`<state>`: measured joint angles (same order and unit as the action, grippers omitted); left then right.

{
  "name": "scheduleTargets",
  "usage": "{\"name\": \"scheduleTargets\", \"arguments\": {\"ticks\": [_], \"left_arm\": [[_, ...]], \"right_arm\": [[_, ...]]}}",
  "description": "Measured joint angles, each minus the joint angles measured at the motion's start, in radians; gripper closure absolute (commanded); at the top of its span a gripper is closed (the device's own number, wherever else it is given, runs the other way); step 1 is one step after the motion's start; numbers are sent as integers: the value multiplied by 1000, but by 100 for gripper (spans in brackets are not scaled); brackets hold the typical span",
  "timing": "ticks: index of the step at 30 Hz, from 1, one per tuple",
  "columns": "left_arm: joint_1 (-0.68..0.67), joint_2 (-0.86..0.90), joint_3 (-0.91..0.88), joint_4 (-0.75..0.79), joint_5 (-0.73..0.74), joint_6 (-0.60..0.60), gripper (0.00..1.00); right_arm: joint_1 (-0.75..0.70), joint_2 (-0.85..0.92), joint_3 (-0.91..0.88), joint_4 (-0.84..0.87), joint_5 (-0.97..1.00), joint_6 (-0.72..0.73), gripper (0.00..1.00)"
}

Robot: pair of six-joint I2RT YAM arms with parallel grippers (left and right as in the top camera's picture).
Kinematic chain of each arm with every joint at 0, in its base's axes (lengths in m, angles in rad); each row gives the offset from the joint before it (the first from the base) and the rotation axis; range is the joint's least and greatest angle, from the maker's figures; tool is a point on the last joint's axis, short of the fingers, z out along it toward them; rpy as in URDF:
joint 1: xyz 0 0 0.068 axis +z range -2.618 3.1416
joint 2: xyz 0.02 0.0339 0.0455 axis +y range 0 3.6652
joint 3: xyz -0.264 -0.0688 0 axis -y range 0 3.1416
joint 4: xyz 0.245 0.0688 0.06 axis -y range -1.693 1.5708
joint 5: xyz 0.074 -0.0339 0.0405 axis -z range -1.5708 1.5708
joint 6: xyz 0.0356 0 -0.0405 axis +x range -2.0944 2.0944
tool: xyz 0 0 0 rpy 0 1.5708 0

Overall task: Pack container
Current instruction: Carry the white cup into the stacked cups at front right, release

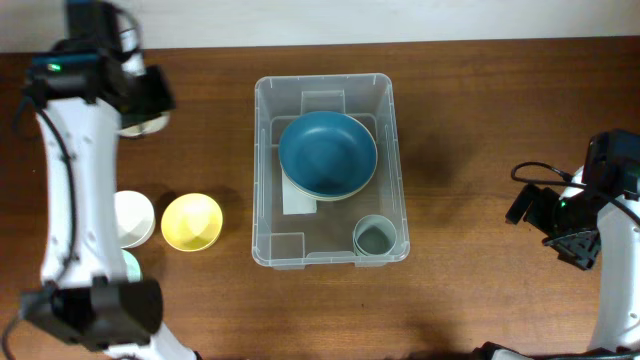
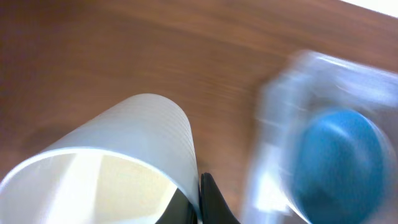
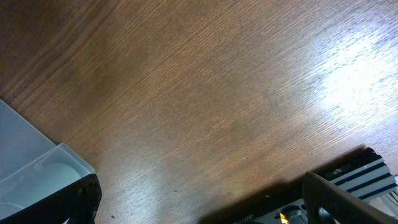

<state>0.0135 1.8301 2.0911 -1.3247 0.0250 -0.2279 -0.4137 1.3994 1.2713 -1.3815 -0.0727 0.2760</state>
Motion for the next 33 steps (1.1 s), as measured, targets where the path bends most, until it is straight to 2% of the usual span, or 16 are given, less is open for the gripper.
{"name": "scheduleTargets", "arguments": {"ticks": [5,11,14,22,33], "left_arm": [[-327,-45,0,-24,22,0,99],[-655,-39,0,-70,50,-2,99],[-752,-37,0,-111,71,-22,99],[-884,-4,0,-193,151,-41,100],[-936,138,-19,-172,166,-42,99]], "right_arm": [[0,0,0,0,0,0,1],[0,0,0,0,0,0,1],[0,0,0,-1,0,0,1],[0,0,0,-2,0,0,1],[0,0,0,-2,0,1,1]]}}
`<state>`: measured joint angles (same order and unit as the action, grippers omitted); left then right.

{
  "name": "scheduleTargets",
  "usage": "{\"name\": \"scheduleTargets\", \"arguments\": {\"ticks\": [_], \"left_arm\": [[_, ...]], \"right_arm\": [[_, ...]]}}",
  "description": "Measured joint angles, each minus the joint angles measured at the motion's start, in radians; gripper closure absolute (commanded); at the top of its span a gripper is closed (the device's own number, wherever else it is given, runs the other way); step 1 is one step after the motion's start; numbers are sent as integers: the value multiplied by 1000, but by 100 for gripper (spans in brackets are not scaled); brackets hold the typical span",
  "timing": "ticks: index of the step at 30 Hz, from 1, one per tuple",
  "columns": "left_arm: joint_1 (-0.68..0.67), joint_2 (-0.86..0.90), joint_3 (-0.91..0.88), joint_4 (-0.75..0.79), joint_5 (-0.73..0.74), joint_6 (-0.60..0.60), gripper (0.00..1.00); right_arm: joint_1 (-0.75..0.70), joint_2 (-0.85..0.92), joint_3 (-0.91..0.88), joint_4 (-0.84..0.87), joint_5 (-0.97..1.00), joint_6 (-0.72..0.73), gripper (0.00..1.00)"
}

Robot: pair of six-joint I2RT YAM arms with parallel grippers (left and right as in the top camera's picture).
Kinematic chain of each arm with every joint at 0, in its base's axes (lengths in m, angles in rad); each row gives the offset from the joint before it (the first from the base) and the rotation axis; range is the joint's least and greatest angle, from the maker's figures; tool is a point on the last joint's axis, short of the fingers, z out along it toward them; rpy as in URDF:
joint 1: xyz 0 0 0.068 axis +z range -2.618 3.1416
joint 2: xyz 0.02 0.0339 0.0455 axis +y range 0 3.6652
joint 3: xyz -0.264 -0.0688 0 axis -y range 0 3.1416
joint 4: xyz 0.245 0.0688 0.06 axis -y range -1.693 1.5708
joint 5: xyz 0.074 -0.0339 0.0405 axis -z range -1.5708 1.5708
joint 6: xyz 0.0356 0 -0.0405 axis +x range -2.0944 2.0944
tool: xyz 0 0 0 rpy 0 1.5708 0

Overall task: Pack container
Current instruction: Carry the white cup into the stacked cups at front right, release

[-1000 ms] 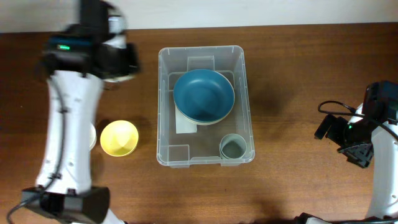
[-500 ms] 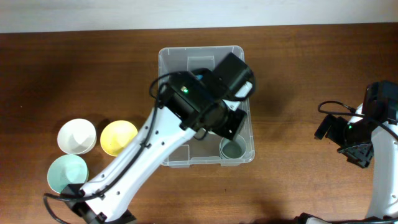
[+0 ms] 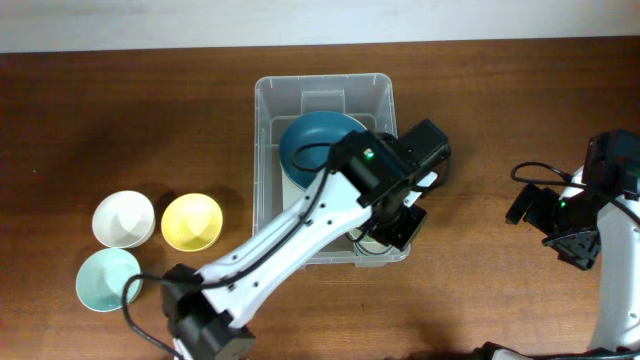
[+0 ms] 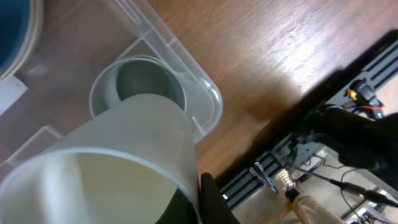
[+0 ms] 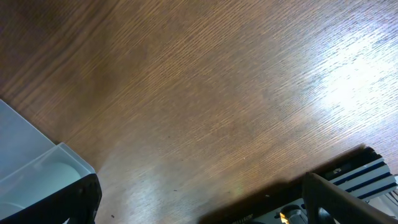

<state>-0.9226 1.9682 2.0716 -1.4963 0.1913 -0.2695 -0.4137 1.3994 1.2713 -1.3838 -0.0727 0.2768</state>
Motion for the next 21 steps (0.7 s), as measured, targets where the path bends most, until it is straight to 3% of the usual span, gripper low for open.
{"name": "scheduleTargets", "arguments": {"ticks": [1,3,5,15,21], "left_arm": [[0,12,-1,3,0,0,92],[0,27,-1,8,0,-2,50],[0,33,-1,14,1,-2,40],[50,33,0,-25,-89,-6,38],[374,-88,2,-72,-276,-18,34]], "right_arm": [[0,0,0,0,0,-1,1],[0,0,0,0,0,0,1],[0,0,0,0,0,-1,1],[0,0,0,0,0,0,1],[0,0,0,-2,0,-1,1]]}}
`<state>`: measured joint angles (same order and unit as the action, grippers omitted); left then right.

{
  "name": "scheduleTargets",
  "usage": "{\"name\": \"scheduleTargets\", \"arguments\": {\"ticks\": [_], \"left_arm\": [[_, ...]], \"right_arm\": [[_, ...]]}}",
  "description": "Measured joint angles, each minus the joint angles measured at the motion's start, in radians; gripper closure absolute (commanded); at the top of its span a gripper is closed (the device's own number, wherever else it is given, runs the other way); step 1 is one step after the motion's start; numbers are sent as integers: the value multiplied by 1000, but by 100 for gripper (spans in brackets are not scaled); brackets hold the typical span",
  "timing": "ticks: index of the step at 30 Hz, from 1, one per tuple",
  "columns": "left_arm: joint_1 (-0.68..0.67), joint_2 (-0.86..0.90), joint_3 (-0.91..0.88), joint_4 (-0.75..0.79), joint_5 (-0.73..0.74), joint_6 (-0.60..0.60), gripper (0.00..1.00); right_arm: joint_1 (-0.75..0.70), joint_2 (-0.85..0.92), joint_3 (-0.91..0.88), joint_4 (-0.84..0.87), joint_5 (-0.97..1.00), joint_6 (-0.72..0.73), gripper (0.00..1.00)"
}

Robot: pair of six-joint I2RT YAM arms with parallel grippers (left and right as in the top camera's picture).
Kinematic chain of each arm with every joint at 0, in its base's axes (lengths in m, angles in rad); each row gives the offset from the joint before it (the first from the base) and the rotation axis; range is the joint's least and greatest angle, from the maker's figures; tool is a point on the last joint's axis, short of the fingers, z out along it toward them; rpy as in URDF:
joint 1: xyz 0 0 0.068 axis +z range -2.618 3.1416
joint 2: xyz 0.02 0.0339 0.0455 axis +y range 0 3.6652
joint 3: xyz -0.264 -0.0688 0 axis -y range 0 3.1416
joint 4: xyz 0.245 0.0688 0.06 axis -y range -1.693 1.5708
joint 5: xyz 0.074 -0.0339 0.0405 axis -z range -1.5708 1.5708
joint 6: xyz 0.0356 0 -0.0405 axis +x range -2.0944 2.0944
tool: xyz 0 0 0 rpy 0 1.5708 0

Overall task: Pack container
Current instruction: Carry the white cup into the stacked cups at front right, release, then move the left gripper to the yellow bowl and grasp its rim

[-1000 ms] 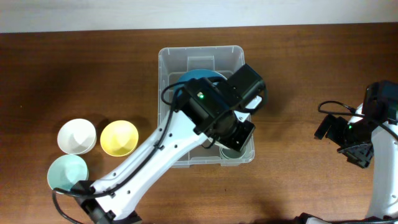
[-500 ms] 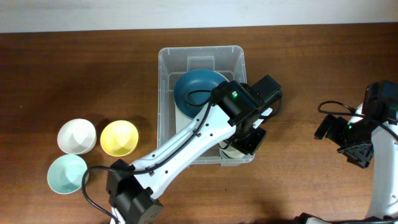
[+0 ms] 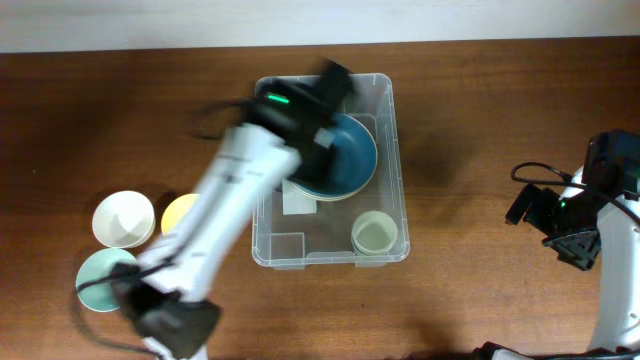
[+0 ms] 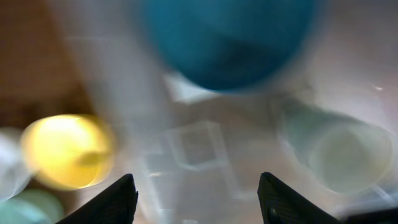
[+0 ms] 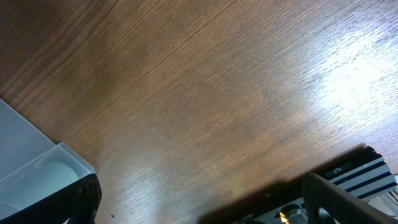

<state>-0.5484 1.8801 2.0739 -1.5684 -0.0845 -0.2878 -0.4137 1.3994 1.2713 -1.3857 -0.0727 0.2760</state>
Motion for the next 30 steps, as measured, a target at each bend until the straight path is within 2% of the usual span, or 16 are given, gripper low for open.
{"name": "scheduleTargets", "arguments": {"ticks": [3,7,11,15,20,25,30], "left_arm": [[197,-66,6,-6,-32,-3,32],[396,-93,-18,30,-49,-5,31],[496,-94,-233,160,-2,-7,31],[504,-86,-470,296,21,-8,31],[502,-69,-684,421,30,-8,30],[502,-52,-796,514,33,-7,30],[502,-49,-823,573,33,-8,31]], "right_arm": [[0,0,0,-1,0,0,1],[0,0,0,0,0,1,1],[0,0,0,0,0,0,1],[0,0,0,-1,0,0,1],[0,-1,0,-1,0,0,1],[0,-1,0,-1,0,0,1],[0,-1,0,-1,0,0,1]]}}
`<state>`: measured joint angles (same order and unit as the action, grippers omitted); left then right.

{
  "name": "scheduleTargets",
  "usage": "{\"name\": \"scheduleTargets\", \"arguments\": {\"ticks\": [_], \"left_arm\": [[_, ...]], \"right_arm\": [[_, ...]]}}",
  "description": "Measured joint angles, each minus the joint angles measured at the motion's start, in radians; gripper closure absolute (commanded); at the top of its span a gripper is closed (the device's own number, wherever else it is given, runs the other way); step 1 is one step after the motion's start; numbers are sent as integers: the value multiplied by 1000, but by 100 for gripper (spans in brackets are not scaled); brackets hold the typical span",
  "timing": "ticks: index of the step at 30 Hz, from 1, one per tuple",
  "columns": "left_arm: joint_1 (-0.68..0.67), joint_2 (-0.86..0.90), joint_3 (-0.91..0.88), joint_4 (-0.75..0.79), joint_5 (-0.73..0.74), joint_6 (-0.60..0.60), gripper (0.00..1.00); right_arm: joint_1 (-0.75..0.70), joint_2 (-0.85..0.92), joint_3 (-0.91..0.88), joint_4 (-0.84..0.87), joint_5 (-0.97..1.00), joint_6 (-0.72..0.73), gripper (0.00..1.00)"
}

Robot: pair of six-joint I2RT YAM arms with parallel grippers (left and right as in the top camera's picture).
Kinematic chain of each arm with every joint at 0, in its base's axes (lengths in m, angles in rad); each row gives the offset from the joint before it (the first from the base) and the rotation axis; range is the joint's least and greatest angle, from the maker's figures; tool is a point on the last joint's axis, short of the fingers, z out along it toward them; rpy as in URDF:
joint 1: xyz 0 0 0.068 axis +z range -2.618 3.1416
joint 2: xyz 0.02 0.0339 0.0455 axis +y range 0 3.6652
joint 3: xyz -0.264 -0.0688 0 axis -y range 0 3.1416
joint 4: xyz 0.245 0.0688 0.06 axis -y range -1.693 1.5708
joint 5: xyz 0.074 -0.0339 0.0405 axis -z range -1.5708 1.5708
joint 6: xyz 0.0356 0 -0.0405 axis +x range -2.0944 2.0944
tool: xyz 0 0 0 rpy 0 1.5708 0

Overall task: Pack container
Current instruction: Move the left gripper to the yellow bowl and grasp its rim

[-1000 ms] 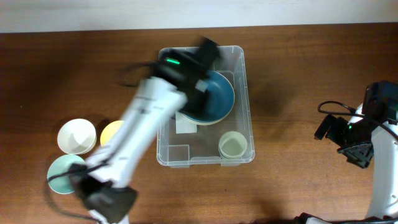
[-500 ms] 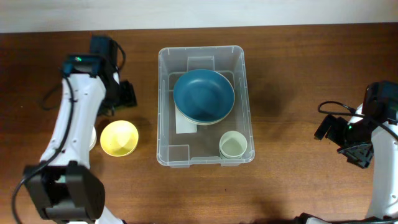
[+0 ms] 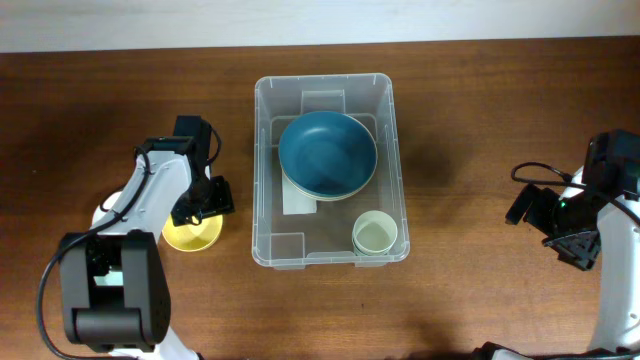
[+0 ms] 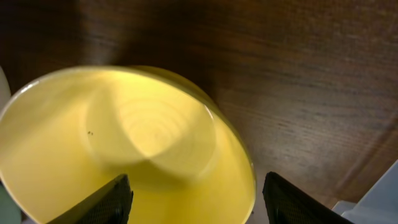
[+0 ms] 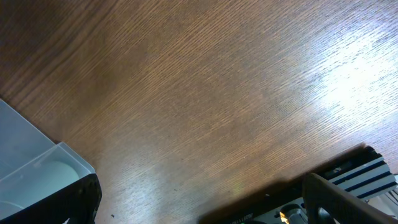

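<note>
A clear plastic container (image 3: pixel 262 170) stands mid-table. Inside it a blue bowl (image 3: pixel 327 152) rests on a paler bowl, and a pale cup (image 3: pixel 375 234) stands nested in another at the front right corner. Left of the container lies a yellow bowl (image 3: pixel 192 238). My left gripper (image 3: pixel 200 200) hangs just over it. In the left wrist view the yellow bowl (image 4: pixel 124 137) fills the frame, and the left gripper (image 4: pixel 198 190) is open and holds nothing. My right gripper (image 5: pixel 199 199) is open over bare wood at the far right.
A white bowl (image 3: pixel 103 215) shows partly behind my left arm, left of the yellow one. The container's corner (image 5: pixel 37 165) appears at the left edge of the right wrist view. A cable trails by the right arm (image 3: pixel 600 210).
My left gripper was open over the container's interior. Now it is left of the container, low over the yellow bowl, still open. The right arm has not moved.
My left gripper held a pale cup at the table's far left. Then it held the cup above the grey-green cup in the container's front right corner. Then the cup sat nested there and the gripper was open. Now the gripper is over the yellow bowl.
</note>
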<state>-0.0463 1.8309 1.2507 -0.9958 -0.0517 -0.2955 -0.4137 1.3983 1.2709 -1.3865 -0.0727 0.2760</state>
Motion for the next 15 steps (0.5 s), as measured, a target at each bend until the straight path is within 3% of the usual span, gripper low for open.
{"name": "scheduleTargets", "arguments": {"ticks": [8,10,15], "left_arm": [[0,85,0,44,15,0,35],[0,101,0,44,20,0,44],[0,109,0,44,28,-2,80]], "right_arm": [[0,0,0,0,0,0,1],[0,0,0,0,0,0,1],[0,0,0,0,0,0,1]]}}
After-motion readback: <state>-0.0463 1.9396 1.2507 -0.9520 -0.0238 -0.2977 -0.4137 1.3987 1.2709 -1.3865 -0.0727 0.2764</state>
